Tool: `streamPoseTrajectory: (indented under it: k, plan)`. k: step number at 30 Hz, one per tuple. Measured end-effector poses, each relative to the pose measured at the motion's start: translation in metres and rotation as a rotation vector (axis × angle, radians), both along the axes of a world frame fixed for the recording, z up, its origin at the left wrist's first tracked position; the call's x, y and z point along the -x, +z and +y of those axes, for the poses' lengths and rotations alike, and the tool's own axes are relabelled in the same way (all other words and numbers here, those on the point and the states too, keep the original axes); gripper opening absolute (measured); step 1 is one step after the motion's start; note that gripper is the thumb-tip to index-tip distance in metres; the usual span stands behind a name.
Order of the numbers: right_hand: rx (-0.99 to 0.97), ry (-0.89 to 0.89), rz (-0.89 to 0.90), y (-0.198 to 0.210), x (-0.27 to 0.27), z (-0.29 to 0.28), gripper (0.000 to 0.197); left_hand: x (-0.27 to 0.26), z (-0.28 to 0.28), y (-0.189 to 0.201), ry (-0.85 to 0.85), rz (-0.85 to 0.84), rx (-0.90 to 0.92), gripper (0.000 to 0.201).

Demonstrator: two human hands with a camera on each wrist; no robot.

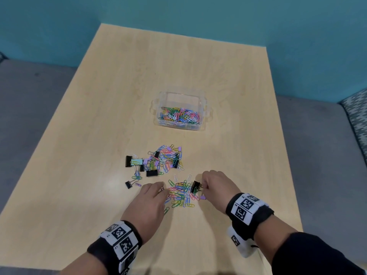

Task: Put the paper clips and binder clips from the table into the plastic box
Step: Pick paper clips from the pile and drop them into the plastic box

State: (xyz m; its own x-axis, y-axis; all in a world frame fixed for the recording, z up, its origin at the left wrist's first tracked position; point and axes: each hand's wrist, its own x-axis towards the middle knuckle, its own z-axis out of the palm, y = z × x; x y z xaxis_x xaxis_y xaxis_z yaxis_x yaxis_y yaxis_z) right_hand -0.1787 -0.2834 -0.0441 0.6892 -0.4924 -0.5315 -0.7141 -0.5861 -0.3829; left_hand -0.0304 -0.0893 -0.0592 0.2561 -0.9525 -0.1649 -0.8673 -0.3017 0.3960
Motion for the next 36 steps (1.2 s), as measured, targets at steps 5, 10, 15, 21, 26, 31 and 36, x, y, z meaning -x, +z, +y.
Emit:
streamPoseTrajectory:
  k: [5,10,15,21,26,31,36]
  plan:
    - [-0.079,-0.12,-0.162,0.0,0.008,0.006,0.02,0.0,0.001,-0.003,0.001,0.008,-0.01,0.04]
    - [-0.145,-0.453,-0.245,0.002,0.021,-0.009,0.016,0.001,-0.001,-0.003,0.008,0.003,-0.031,0.042]
    - [0.046,-0.466,-0.216,0.0,0.026,-0.017,0.014,0.003,-0.013,0.002,-0.03,0.005,-0.028,0.046]
    - [0.297,0.012,-0.189,0.0,0.025,0.021,0.034,0.004,-0.025,-0.011,-0.122,-0.055,-0.09,0.052]
    - [0.321,0.24,-0.174,-0.002,0.019,0.054,0.044,0.006,-0.018,-0.006,-0.137,-0.051,-0.083,0.041]
    - [0.365,0.125,-0.135,-0.004,0.004,0.045,0.051,0.0,-0.013,-0.01,-0.094,-0.046,-0.1,0.049]
    - [0.34,0.292,-0.162,-0.003,-0.004,0.057,0.047,0.001,-0.027,-0.009,-0.18,-0.107,-0.075,0.047]
